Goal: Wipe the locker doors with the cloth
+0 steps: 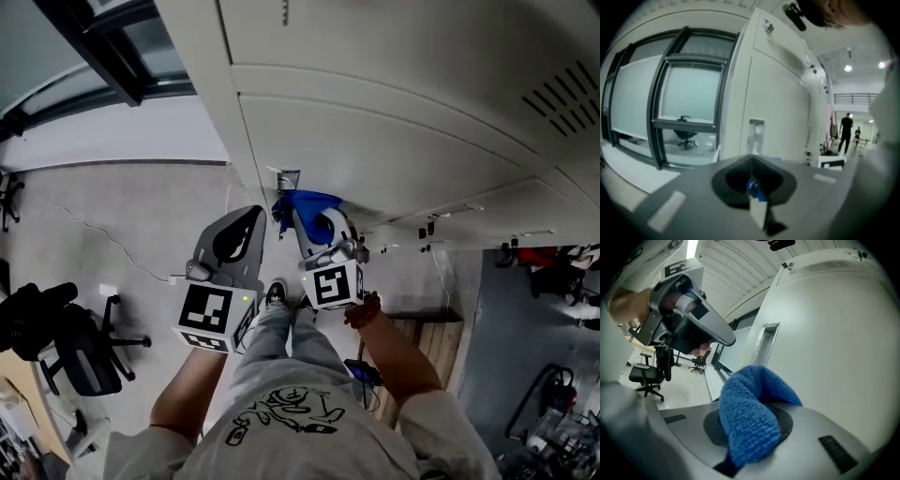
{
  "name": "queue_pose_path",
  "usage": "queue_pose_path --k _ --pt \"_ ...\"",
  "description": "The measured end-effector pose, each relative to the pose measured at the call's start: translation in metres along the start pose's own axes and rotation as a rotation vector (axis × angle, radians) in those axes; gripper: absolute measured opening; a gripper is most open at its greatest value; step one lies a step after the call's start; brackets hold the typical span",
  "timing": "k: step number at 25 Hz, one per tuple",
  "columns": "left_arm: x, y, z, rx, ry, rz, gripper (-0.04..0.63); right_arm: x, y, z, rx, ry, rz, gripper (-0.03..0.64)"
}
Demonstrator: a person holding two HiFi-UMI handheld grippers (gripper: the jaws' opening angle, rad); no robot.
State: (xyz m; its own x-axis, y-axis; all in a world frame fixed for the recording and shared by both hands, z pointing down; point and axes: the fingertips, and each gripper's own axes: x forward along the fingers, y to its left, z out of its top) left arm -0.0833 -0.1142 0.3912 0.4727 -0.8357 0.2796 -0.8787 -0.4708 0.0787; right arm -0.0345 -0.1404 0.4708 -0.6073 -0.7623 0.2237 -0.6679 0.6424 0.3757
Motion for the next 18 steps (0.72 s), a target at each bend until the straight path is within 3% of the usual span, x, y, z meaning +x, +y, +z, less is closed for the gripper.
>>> queue_pose_path --k 5,9,14,18 --pt "0.000 0.005 -0.030 -0.024 0.049 0.007 0.003 0.019 0.021 -0.026 -0.017 0.007 0.036 0.023" --pt "0.002 0.004 -0.043 -0.036 0.067 0.005 0.003 0.025 0.033 -0.063 -0.043 0.080 0.054 0.023" --pt "0.004 -0.002 -0.045 -0.037 0.073 -0.009 0.003 0.017 0.028 -0.098 -0.027 0.166 0.050 0.023" --pt "0.006 -0.009 -0.032 -0.026 0.046 -0.020 0.003 0.003 0.013 -0.091 -0.023 0.187 0.049 0.023"
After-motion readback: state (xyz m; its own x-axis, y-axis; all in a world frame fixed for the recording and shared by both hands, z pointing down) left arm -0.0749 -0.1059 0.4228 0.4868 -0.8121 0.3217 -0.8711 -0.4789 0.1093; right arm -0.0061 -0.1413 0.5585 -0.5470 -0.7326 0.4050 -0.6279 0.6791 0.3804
